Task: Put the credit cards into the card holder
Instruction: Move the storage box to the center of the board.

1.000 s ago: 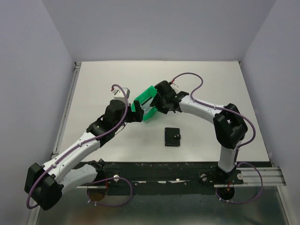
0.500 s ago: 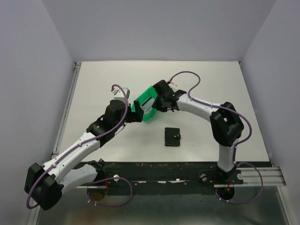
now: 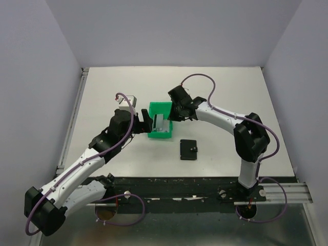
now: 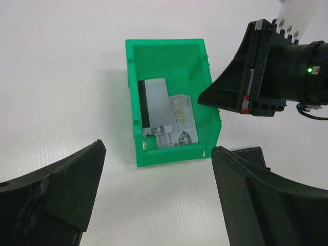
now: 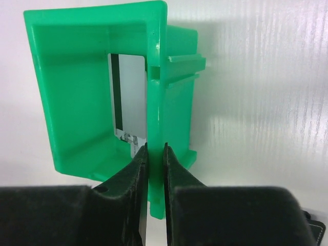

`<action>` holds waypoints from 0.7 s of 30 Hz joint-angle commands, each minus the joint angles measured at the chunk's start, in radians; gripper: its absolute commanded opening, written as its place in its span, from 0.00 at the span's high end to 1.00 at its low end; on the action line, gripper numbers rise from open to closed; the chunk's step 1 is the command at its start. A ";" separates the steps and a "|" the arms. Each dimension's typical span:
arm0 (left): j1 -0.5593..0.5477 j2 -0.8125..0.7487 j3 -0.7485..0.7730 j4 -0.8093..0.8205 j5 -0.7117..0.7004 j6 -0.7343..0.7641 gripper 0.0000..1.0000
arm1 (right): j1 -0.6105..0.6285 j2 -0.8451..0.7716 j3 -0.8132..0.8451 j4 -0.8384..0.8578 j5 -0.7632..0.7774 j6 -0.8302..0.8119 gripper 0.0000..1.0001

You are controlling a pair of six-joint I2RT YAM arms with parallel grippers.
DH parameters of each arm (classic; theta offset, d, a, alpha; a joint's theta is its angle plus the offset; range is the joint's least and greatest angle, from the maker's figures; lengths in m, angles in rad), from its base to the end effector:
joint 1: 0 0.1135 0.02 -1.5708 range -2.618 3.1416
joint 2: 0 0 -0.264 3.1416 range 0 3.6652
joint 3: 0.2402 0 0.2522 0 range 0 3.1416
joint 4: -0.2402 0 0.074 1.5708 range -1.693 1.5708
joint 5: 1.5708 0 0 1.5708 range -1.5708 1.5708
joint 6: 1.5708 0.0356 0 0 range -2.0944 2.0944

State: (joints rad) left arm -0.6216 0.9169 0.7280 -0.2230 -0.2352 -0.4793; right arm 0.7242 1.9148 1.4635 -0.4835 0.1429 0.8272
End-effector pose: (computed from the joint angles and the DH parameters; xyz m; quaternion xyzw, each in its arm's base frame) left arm 0.1762 -0.1160 0.2925 -0.0050 0.8334 -0.2008 0.5148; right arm 0.3183 0.2748 0.2213 0.0711 0.9450 0.1700 0.2701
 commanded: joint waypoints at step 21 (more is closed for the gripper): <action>0.008 -0.075 -0.232 0.020 0.206 -0.214 0.03 | 0.138 -0.411 -0.491 0.146 -0.246 -0.105 0.86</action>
State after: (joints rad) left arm -0.6163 0.8757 0.5377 -0.2245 -0.1131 -0.6262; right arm 0.8570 1.5665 1.0130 -0.3729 -0.1131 0.7006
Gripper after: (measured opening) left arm 0.971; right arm 0.204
